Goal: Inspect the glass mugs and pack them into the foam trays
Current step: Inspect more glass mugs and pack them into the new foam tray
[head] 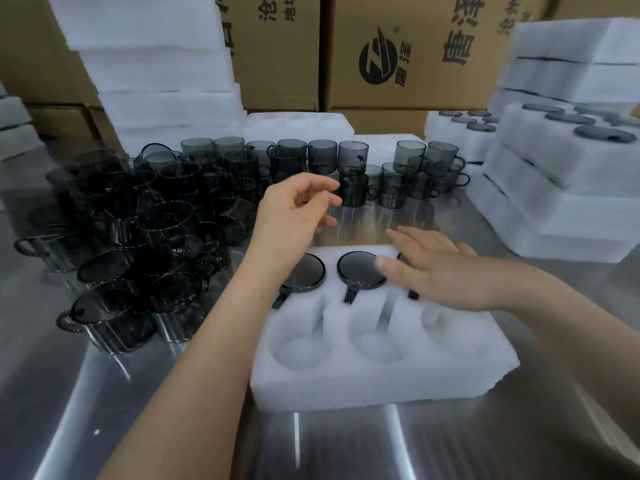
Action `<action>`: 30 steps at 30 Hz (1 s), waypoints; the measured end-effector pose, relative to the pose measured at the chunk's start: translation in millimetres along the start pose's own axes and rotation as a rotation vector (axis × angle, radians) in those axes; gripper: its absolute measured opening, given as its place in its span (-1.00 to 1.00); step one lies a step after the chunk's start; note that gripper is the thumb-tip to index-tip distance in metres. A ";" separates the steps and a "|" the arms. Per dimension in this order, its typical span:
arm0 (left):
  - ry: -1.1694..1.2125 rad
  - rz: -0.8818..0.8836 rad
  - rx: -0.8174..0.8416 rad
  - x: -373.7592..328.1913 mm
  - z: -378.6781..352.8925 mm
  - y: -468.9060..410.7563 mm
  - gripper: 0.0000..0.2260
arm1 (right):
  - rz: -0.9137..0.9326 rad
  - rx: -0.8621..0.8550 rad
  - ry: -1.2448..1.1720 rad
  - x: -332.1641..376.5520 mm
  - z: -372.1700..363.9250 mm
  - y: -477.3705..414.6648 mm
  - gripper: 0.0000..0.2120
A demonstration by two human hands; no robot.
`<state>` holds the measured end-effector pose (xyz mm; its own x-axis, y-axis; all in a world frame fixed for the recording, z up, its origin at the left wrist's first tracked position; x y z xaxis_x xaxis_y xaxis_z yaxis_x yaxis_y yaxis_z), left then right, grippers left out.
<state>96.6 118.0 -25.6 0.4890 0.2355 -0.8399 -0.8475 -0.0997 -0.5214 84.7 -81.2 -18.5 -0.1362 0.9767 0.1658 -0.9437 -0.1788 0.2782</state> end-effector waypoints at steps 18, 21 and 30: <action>-0.020 0.008 0.019 1.8 -1.2 -0.3 -0.80 | -0.227 -0.426 -0.173 -32.9 32.7 -160.5 -0.66; -0.022 0.005 0.019 1.1 -0.4 -0.1 -0.80 | -0.210 -0.456 -0.161 -33.7 32.3 -156.2 -0.69; -0.029 -0.006 0.023 1.8 -0.6 0.7 -0.79 | -0.222 -0.552 -0.125 -37.5 29.4 -134.5 -0.85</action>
<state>97.0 117.8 -27.6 0.4882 0.2643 -0.8318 -0.8492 -0.0763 -0.5226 225.7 -97.3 -34.3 0.0864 0.9564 0.2791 -0.9670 0.1479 -0.2075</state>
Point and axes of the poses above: each hand's wrist, its own y-axis away from the middle knuckle, its own z-axis out of the back of the hand, x = y × z, the point moved 1 cm from there along -y, towards the middle knuckle, and after that the axes turned 11 degrees about -z, right-handed, at the moved point
